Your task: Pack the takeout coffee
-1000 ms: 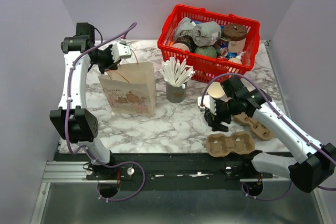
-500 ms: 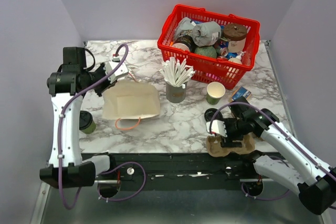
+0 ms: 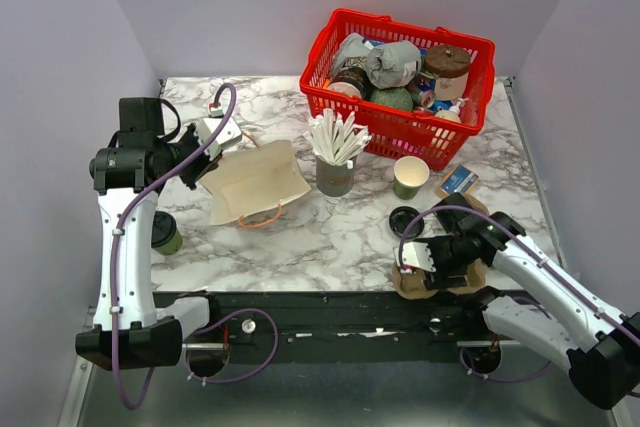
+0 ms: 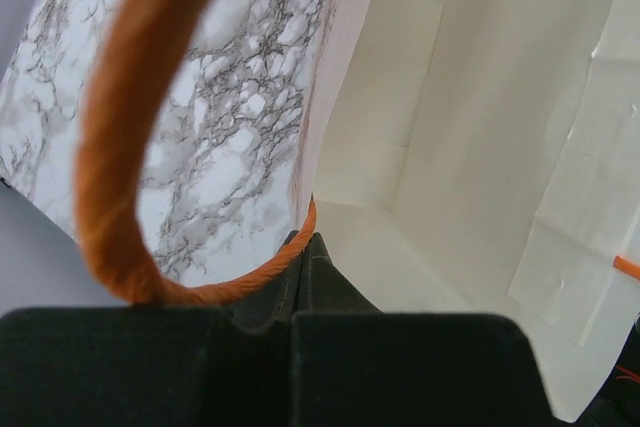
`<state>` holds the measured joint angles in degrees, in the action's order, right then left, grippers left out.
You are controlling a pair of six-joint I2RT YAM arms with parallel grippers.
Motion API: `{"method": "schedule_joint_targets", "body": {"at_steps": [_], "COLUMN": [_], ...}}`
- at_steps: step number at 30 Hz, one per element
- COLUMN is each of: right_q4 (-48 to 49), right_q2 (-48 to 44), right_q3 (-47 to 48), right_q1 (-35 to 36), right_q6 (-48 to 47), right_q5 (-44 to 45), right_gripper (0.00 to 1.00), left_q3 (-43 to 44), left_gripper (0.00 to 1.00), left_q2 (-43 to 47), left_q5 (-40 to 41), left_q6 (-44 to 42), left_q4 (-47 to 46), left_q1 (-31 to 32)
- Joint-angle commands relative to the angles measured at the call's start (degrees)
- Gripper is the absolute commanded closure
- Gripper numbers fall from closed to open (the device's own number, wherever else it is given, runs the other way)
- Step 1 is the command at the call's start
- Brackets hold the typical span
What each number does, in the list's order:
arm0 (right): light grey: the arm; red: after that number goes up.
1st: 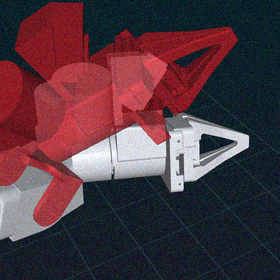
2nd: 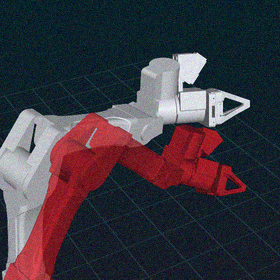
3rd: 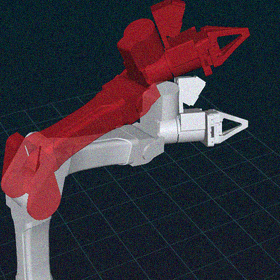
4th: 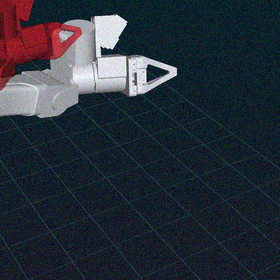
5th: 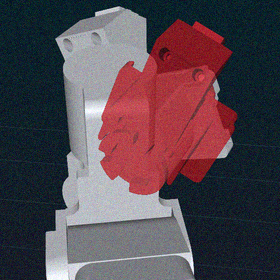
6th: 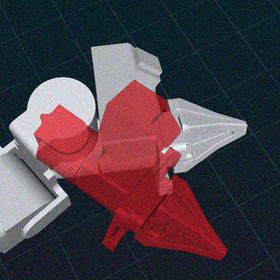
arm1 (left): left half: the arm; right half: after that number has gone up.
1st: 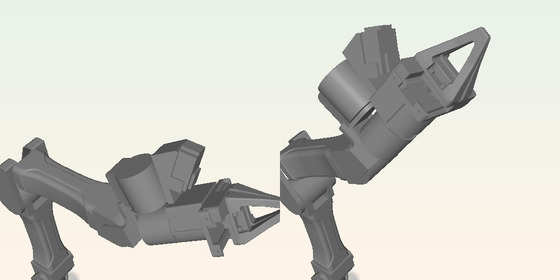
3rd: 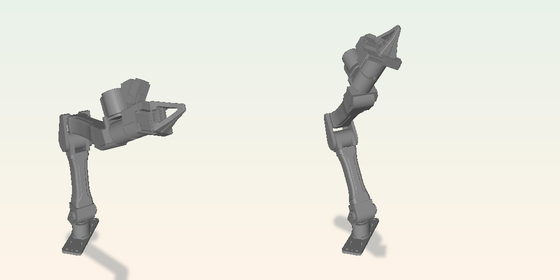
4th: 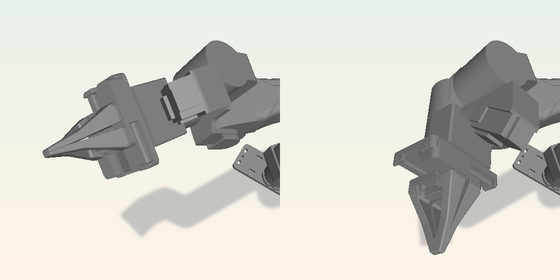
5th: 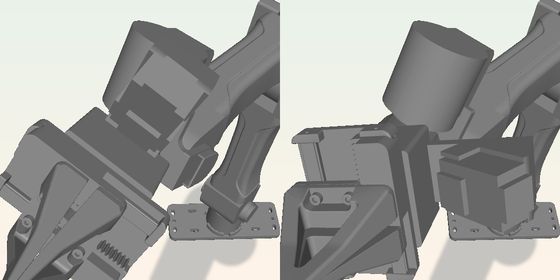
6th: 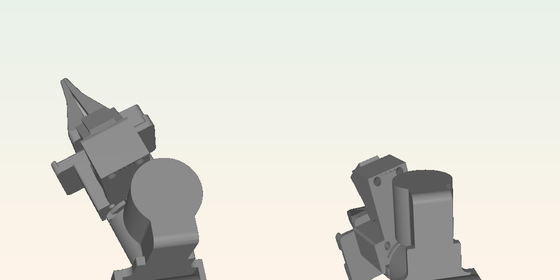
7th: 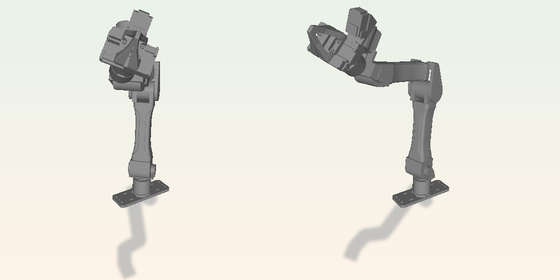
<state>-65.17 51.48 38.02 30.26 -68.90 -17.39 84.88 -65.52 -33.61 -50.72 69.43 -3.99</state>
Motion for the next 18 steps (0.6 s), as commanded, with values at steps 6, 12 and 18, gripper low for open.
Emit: {"method": "schedule_joint_targets", "body": {"at_steps": [6, 12, 18], "right_q4": [0.57, 0.92, 2.24], "right_q2": [3.88, 6.43, 8.19], "right_q3": [0.03, 0.39, 0.3], "right_q1": [-0.2, -0.2, -0.2], "right_q6": [-2.02, -1.32, -0.71], "right_q5": [3.59, 3.67, 4.73], "right_gripper": [0.33, 0.38, 0.39], "left_q3": [-0.33, -1.82, -2.97], "left_gripper": [1.0, 1.0, 1.0], "left_q2": [1.0, 1.18, 1.18], "left_q5": [-0.94, -1.02, -0.94], "left_q6": [2.11, 2.12, 2.29], "left_q4": [-0.96, -2.02, -2.63], "left_q1": [0.3, 0.38, 0.3]}}
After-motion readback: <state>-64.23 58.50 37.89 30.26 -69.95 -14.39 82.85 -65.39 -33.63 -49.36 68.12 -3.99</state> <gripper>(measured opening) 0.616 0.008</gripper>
